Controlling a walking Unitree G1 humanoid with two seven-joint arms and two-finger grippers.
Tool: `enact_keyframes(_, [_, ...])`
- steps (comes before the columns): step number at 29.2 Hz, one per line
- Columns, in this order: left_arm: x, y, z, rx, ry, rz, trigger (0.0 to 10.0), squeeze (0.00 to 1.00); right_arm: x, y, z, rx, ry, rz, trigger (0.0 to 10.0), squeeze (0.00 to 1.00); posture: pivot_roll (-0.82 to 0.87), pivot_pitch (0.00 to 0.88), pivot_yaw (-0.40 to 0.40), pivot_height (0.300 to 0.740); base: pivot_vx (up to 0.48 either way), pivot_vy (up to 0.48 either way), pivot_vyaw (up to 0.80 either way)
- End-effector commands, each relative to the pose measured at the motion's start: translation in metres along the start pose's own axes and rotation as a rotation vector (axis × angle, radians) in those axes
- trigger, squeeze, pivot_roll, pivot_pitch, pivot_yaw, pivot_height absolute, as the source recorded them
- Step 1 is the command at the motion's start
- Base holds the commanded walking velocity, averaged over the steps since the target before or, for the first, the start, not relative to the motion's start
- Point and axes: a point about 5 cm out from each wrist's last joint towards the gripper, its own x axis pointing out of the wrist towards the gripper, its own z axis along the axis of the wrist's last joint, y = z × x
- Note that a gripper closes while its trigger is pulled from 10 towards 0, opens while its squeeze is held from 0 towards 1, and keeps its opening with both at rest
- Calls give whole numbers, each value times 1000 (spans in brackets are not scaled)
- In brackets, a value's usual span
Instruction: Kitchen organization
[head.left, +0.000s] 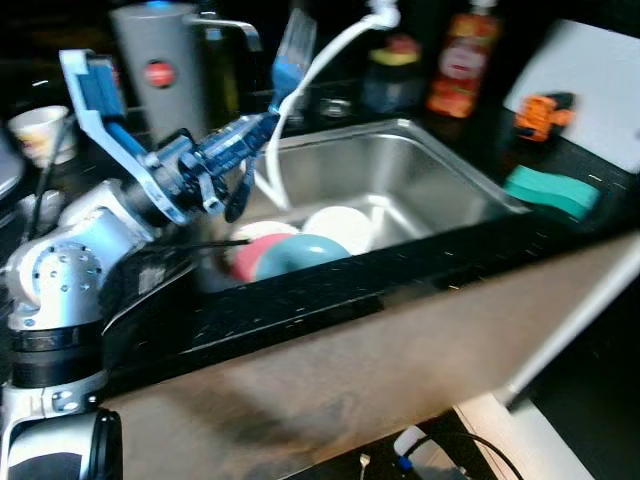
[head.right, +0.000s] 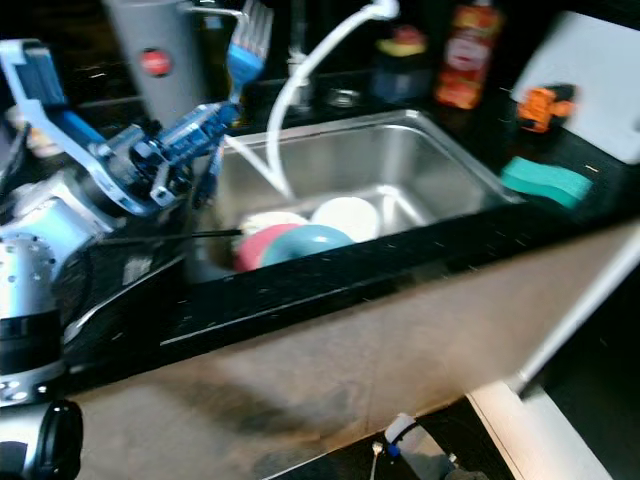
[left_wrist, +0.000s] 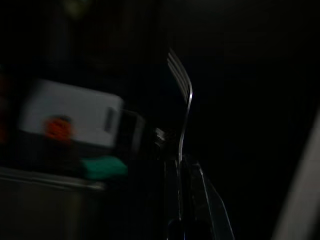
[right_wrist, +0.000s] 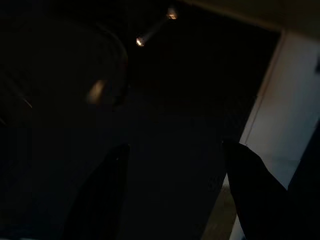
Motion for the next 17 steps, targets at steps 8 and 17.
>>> enact_keyframes(8, [-7, 56, -23, 261, 334, 417, 10000, 0, 1, 3, 3, 0, -13, 0, 10000, 0, 26, 0, 31, 740, 0, 0, -163])
enact_keyframes(17, [3, 82, -50, 733, 696, 490, 10000, 0, 1, 2, 4, -2, -15, -2, 10000, 0, 26, 0, 30, 740, 0, 0, 0])
